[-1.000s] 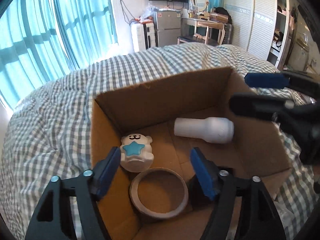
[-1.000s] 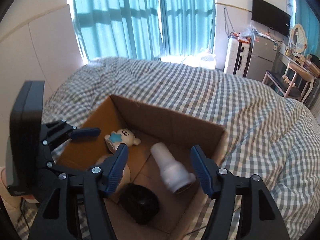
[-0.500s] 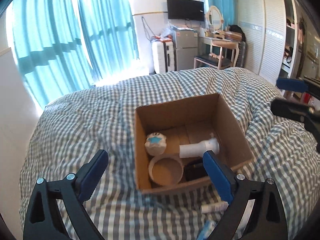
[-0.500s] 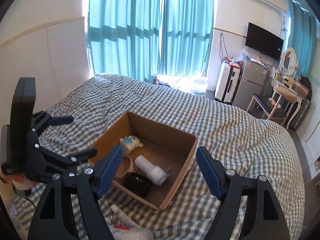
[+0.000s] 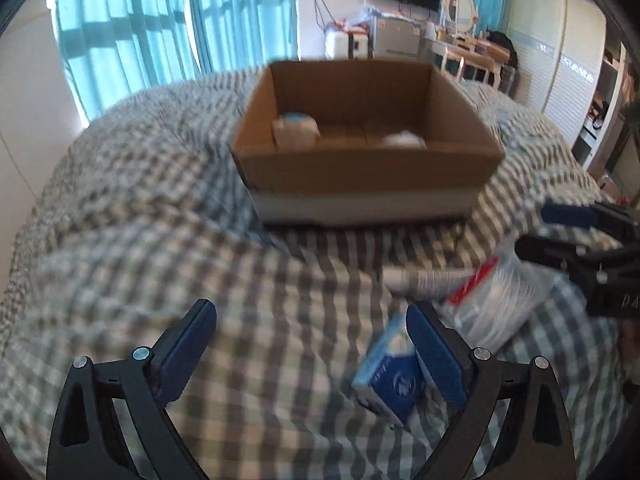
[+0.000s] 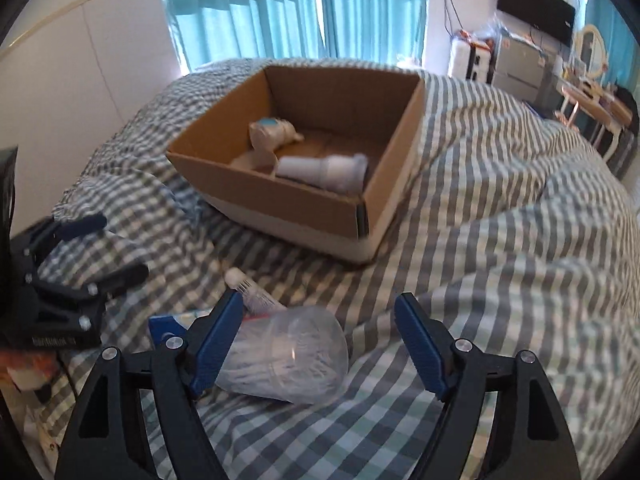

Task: Organize objects
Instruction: 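Grasp the blue tissue pack with the left tool while the right tool grasps the cotton swab box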

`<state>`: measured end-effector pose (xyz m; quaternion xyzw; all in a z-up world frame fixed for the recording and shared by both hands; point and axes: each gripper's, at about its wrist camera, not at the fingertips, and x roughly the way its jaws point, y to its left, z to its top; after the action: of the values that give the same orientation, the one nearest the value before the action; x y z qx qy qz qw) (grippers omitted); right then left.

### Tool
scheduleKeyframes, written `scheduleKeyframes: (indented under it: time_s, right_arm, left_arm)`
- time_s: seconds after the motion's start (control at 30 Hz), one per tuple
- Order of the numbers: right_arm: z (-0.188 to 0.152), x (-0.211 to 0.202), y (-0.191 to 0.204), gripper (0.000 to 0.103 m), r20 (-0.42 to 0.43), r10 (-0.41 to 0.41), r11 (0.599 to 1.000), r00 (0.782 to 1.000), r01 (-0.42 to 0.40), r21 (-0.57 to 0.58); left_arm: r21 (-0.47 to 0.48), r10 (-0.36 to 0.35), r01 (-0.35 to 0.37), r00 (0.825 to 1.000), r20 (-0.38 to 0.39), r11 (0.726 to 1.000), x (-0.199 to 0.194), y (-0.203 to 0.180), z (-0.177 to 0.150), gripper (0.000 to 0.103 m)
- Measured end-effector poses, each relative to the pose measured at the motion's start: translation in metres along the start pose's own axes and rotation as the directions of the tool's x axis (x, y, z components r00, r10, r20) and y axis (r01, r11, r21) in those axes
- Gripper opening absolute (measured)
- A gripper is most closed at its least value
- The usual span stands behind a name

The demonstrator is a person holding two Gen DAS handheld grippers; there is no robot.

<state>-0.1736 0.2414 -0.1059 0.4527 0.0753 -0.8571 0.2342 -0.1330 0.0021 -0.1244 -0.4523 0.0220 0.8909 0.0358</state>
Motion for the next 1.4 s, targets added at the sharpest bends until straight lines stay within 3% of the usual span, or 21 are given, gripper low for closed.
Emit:
scheduleKeyframes:
  time_s: [0.23,0.43,0.53,0.67,0.87,0.9,0.93,1.07,1.13,1.27,1.4]
  right_arm:
    - [-0.006,0.016,0.002,0.078,-0.005,-0.023,1.0,1.0,0.024,0.014]
    - [-0.005,0.015,-0.005,0.078,-0.005,-0.001,0.999,1.0,0.001,0.05]
    - [-0.006,0.015,-0.005,0.078,-0.004,-0.001,0.999,1.0,0.002,0.054]
    - [-0.007,0.014,-0.003,0.078,0.0,-0.006,0.999,1.0,0.006,0.052]
    - [-0.007,0.013,-0.004,0.078,0.001,0.001,0.998,1.0,-0.001,0.058]
    - [-0.007,0.013,-0.005,0.078,0.002,0.003,0.998,1.0,-0.003,0.058]
    - [-0.007,0.013,-0.005,0.078,0.002,0.005,0.998,1.0,-0.005,0.059]
    - [-0.007,0.013,-0.006,0.078,-0.001,0.013,0.998,1.0,-0.013,0.068]
    - [-0.007,0.013,-0.007,0.078,-0.003,0.015,0.997,1.0,-0.015,0.073]
    - [-0.008,0.013,-0.005,0.078,-0.02,0.03,0.997,0.999,-0.028,0.065]
    - [-0.008,0.022,0.004,0.078,-0.081,0.057,0.998,0.995,-0.054,0.033]
  left_arm:
    - [0.034,-0.01,0.011,0.999,-0.043,0.999,0.015,-0.004,-0.018,0.098]
    - [0.133,-0.044,0.056,0.995,-0.095,0.99,0.021,-0.025,-0.03,0.097]
    - [0.148,-0.029,0.047,0.993,-0.117,0.988,0.026,-0.028,-0.031,0.082]
    - [0.137,-0.084,0.106,0.983,-0.162,0.985,0.033,-0.03,-0.03,0.065]
    - [0.207,-0.092,0.136,0.973,-0.21,0.969,0.039,-0.052,-0.035,0.065]
    - [0.209,-0.088,0.133,0.974,-0.21,0.969,0.039,-0.054,-0.035,0.064]
    - [0.212,-0.084,0.129,0.974,-0.208,0.969,0.037,-0.055,-0.036,0.054]
    - [0.246,-0.08,0.119,0.983,-0.166,0.962,0.024,-0.063,-0.037,0.032]
    - [0.226,-0.097,0.131,0.983,-0.159,0.965,0.017,-0.061,-0.036,0.026]
    - [0.147,-0.138,0.158,0.981,-0.137,0.977,0.0,-0.042,-0.03,0.022]
    - [0.117,-0.123,0.129,0.99,-0.063,0.985,-0.02,-0.03,-0.024,0.022]
